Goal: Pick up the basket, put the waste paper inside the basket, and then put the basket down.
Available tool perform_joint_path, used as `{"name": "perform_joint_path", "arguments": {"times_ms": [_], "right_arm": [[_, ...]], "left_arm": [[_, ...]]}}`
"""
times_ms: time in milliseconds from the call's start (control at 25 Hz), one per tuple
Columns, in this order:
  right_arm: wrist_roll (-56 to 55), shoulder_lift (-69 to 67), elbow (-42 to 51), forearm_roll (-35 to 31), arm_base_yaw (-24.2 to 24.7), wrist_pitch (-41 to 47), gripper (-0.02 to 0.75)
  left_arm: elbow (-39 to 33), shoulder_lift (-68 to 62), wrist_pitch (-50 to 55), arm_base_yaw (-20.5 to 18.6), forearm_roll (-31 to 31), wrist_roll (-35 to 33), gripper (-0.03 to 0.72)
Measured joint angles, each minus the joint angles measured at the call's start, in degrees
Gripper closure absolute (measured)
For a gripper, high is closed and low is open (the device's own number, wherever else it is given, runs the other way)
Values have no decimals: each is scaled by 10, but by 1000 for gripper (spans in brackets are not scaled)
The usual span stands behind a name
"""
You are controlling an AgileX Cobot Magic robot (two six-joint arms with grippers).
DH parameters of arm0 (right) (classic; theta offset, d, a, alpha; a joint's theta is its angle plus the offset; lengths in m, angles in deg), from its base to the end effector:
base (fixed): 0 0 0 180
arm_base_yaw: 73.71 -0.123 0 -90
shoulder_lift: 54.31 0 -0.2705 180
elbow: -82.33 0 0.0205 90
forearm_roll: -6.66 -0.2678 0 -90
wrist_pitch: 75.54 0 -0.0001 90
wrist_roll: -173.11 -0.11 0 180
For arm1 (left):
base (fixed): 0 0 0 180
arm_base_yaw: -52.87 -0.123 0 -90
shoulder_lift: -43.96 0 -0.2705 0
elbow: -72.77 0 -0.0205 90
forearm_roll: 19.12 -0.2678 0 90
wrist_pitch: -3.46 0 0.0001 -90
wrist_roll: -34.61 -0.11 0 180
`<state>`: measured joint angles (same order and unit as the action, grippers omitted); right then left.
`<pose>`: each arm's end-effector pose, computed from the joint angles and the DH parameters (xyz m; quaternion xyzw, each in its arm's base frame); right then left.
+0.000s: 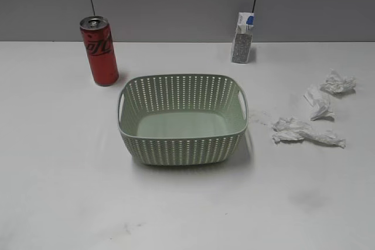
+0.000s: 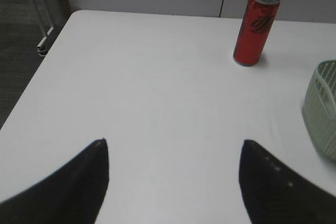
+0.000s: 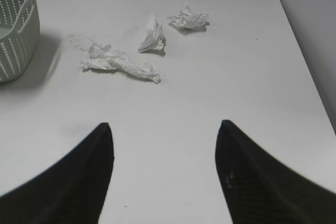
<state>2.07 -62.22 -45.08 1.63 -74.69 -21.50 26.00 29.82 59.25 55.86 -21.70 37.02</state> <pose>0.0548 0.0087 0.2645 -0.0703 0.8375 0.0061 0.5419 0.0601 0.0010 0.2878 0.0053 0.8510 -0.0022 0.5251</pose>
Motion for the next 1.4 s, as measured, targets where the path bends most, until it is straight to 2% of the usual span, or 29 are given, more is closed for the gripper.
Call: {"name": "perform_joint_path", "arguments": {"times_ms": [240, 400, 600, 680, 960, 1080, 1400], "right_arm": [[1, 0, 0, 0, 0, 0, 272], [0, 0, 0, 0, 0, 0, 272], [0, 0, 0, 0, 0, 0, 272], [0, 0, 0, 0, 0, 0, 272], [0, 0, 0, 0, 0, 0, 272], [0, 0, 0, 0, 0, 0, 272], [0, 0, 0, 0, 0, -1, 272]], "left_arm": [[28, -151, -130, 0, 62, -5, 103], [48, -275, -191, 1, 143, -58, 103], [122, -439, -222, 33, 176, -103, 115], [168, -505, -219, 54, 177, -111, 129], [319, -727, -164, 173, 168, -115, 143], [381, -815, -119, 200, 163, -92, 148], [525, -997, -16, 232, 154, -51, 162]]}}
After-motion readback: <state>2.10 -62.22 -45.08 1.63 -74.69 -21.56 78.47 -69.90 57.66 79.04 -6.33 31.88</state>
